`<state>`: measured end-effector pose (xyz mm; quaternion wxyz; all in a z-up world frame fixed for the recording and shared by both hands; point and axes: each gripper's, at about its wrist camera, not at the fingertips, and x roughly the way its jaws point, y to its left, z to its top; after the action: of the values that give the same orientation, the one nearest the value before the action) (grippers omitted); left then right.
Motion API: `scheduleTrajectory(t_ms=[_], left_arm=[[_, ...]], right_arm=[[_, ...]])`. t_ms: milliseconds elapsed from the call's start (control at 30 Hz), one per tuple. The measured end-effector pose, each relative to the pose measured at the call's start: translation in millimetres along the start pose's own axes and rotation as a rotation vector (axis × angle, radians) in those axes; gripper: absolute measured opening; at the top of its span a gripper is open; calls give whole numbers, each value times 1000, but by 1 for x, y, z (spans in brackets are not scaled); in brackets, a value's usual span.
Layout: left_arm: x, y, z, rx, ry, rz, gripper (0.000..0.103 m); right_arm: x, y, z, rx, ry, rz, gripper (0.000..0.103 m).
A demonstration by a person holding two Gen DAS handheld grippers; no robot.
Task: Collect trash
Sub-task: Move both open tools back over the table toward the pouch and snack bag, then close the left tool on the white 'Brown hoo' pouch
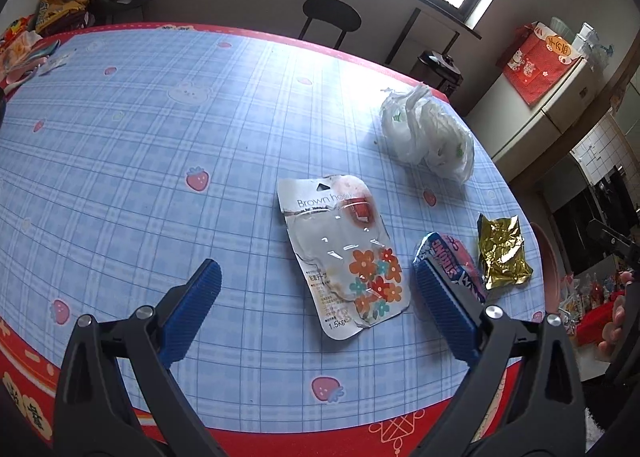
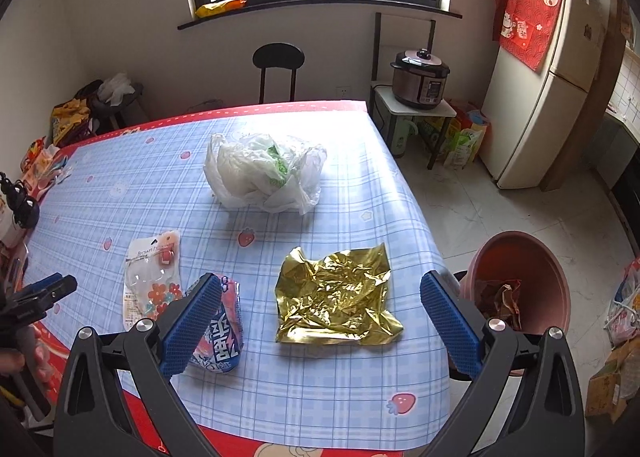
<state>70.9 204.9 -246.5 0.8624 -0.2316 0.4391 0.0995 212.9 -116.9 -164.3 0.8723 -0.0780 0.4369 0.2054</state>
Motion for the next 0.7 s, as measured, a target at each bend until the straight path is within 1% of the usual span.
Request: scheduleTrajectory(t_ms=[133, 300, 367, 433, 700], left_arm=[[27, -1, 0, 0, 59, -32, 91], [46, -3, 2, 10, 94, -49, 90], [51, -1, 3, 13, 103, -52, 90], [56, -1, 4, 18, 116, -51, 87], [76, -1, -6, 14, 165, -37, 83]], right_arm=[[11, 12, -1, -9, 24, -12, 98], [24, 15, -7, 3, 57, -25, 98], [29, 14, -9, 15, 71, -26, 98], [35, 13, -12, 30, 78, -23, 98], [58, 10, -22, 81, 118, 21, 98]])
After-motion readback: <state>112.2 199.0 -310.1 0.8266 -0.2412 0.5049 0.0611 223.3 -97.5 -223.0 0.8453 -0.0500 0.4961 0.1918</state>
